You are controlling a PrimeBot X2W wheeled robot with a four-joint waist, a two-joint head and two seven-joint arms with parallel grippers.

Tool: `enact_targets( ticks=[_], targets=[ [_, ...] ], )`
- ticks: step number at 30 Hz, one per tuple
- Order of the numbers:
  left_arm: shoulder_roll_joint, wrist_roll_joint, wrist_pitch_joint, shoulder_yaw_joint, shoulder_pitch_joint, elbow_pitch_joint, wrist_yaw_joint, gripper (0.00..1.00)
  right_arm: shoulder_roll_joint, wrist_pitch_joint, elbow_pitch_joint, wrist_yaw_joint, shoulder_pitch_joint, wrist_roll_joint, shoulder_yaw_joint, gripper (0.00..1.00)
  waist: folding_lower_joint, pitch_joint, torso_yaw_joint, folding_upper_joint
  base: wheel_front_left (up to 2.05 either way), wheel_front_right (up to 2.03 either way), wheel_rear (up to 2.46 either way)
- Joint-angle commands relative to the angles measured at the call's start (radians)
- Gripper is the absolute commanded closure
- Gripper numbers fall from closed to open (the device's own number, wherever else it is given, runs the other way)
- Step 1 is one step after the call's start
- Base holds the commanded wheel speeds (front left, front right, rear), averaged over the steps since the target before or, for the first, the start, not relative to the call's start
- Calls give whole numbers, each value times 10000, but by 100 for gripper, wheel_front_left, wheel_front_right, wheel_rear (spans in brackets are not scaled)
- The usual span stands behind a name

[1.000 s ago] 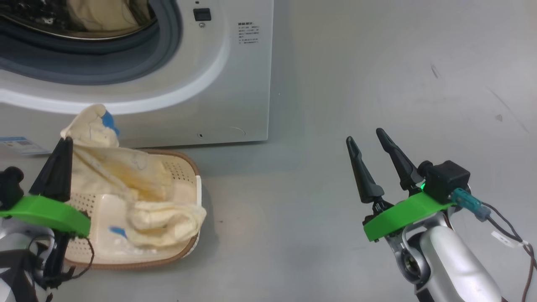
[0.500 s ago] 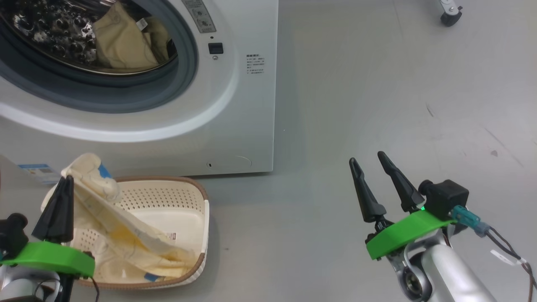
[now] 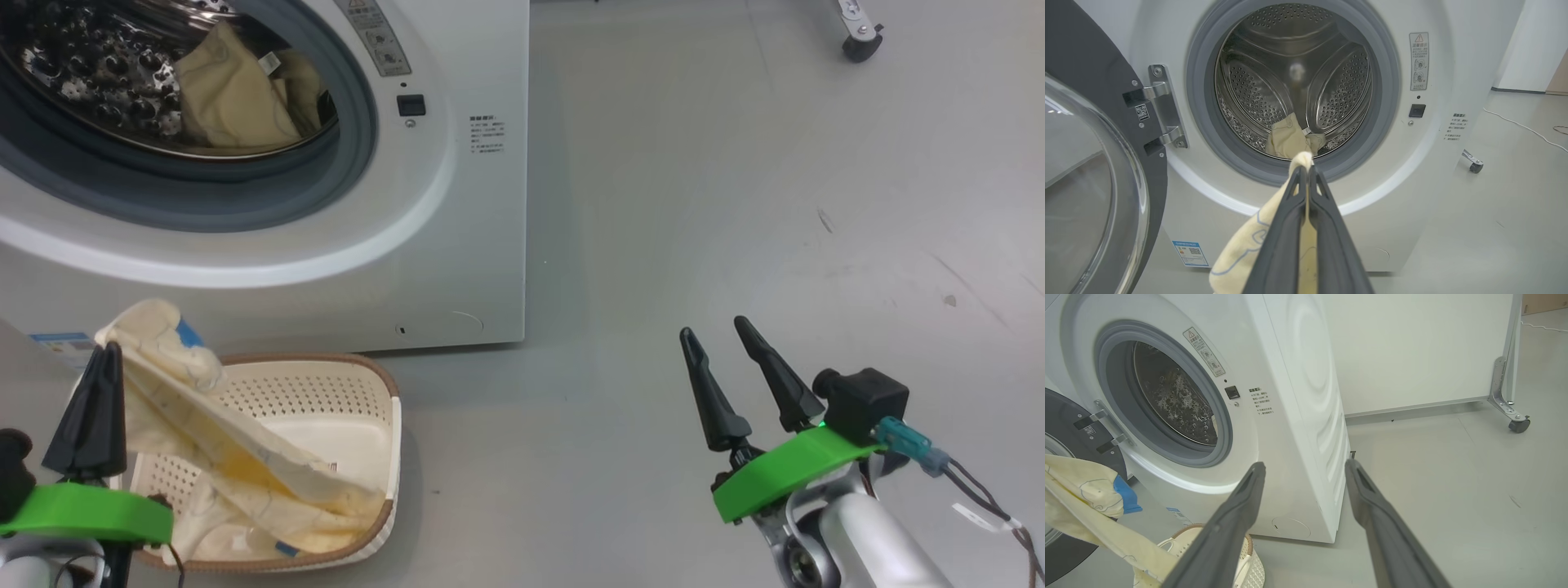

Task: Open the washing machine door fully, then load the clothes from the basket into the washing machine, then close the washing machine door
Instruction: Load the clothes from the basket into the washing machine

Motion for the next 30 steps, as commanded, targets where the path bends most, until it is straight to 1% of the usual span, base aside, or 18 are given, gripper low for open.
enact_targets(
  ticks=[1, 6, 12, 17, 20, 21, 26, 27, 28, 30],
  targets=[
    [331, 147, -110, 543, -442, -376, -66, 100, 28, -95, -357, 2, -259, -3, 184, 0, 1, 105, -51, 0, 0, 0, 0],
    [469, 135, -110, 818, -869, -560, -142, 100, 28, -95, -527, 2, -377, -2, 184, 0, 1, 622, -274, 0, 0, 0, 0],
    [934, -276, -110, 1039, -1894, -499, -211, 100, 28, -95, -762, 2, -566, -15, 148, 0, 1, 1463, -615, 0, 0, 0, 0],
    [1659, -677, -110, 1036, -3172, -378, -234, 100, 28, -95, -1025, 2, -778, -62, 109, 0, 1, 2316, -878, 0, 0, 0, 0],
    [2184, -1041, -110, 846, -4096, -192, -237, 100, 28, -95, -1177, 2, -906, -58, 115, 0, 1, 2855, -1044, 0, 0, 0, 0],
    [2604, -1227, -110, 681, -4681, -49, -238, 100, 28, -95, -1264, 2, -983, -40, 165, 0, 1, 3207, -1189, 0, 0, 0, 0],
    [3562, -1813, -110, -73, -6274, 543, -240, 100, 28, -95, -1563, 2, -1142, 41, 279, 0, 1, 4070, -1615, 0, 0, 0, 0],
    [3719, -1954, -110, -258, -6580, 630, -240, 100, 28, -95, -1625, 2, -1154, 48, 246, 0, 1, 4235, -1663, 0, 0, 0, 0],
    [3719, -1954, -110, -258, -6580, 630, -240, 100, 28, -95, -1625, 2, -1154, 48, 246, 0, 1, 4235, -1663, 0, 0, 0, 0],
    [4033, -2198, -109, -714, -7176, 825, -240, 100, 28, -95, -1717, 2, -1161, 45, 238, 0, 1, 4543, -1753, 0, 0, 0, 0]
  ],
)
